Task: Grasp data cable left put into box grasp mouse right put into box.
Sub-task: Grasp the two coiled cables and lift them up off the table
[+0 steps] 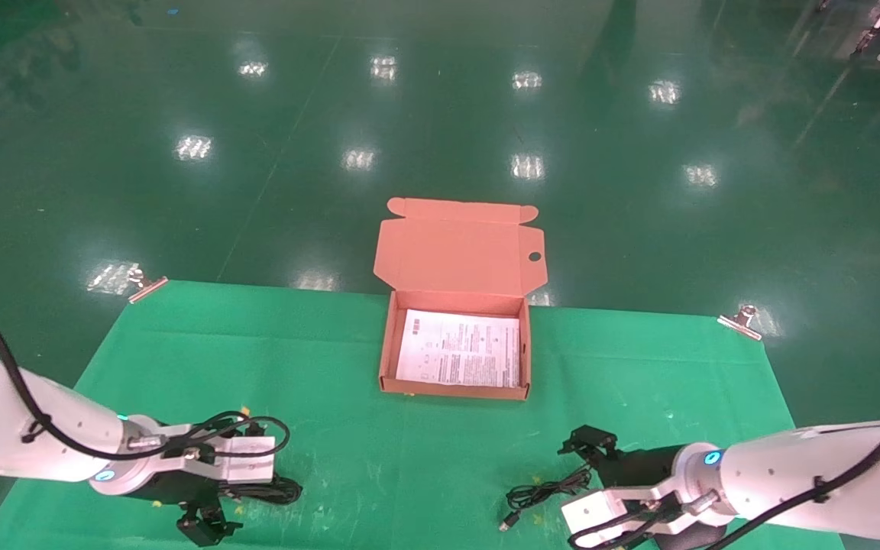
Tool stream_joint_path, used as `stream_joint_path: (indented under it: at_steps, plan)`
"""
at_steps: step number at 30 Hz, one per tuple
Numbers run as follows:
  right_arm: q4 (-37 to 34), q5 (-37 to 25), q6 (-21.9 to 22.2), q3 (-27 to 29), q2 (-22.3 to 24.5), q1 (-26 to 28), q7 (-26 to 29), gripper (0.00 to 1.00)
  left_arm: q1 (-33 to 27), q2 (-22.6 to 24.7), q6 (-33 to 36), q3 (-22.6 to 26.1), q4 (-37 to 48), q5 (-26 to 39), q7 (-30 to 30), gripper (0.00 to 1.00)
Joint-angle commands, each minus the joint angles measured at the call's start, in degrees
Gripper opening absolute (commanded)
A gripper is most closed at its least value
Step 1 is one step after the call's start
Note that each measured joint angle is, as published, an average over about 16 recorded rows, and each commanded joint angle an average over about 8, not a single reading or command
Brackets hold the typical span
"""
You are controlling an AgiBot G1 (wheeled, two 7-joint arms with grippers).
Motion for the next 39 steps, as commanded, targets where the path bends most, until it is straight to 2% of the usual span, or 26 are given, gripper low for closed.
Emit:
stream_joint_path:
  at_steps: [1, 3, 4, 6, 7, 11, 12, 14, 15, 39]
  plan:
    - [-2.0, -0.4, 0.5, -0.4, -1.2, 0.1, -0.5, 1.00, -0.2, 0.7, -0.6, 0.0, 2.1, 0.0, 0.3, 1.00]
    - [-4.0, -0.9, 1.4, -0.7, -2.1, 0.1, -1.0, 1.00, 0.0, 1.0, -1.8, 0.0, 3.5, 0.3, 0.6, 1.00]
    - [-4.9, -1.1, 1.9, -0.8, -2.6, 0.1, -1.3, 1.00, 0.1, 1.2, -2.3, -0.1, 4.1, 0.4, 0.7, 0.94]
    - [-6.6, -1.6, 3.1, -0.9, -3.4, 0.0, -1.8, 1.00, 0.3, 1.4, -3.4, -0.2, 5.3, 0.5, 0.9, 0.69]
    - [-7.4, -1.9, 3.6, -1.0, -3.7, 0.0, -2.0, 0.93, 0.4, 1.5, -3.9, -0.3, 5.8, 0.5, 1.0, 0.57]
    - [-10.1, -2.5, 5.8, -1.0, -4.8, 0.0, -2.5, 0.43, 0.8, 1.7, -5.5, -0.7, 7.7, 0.2, 1.2, 0.07]
    - [-10.5, -2.6, 6.1, -1.0, -4.9, 0.0, -2.5, 0.31, 0.8, 1.8, -5.8, -0.8, 8.0, 0.1, 1.1, 0.00]
    - [-11.0, -2.6, 6.6, -1.0, -5.1, -0.1, -2.6, 0.06, 0.9, 1.8, -6.1, -0.9, 8.3, 0.0, 1.1, 0.00]
    - [-11.2, -2.7, 6.7, -0.9, -5.2, -0.1, -2.6, 0.00, 0.9, 1.8, -6.2, -1.0, 8.5, 0.0, 1.1, 0.00]
    - [-9.9, -2.4, 5.6, -0.9, -4.6, -0.1, -2.5, 0.00, 0.8, 1.7, -5.4, -0.8, 7.4, 0.1, 1.1, 0.00]
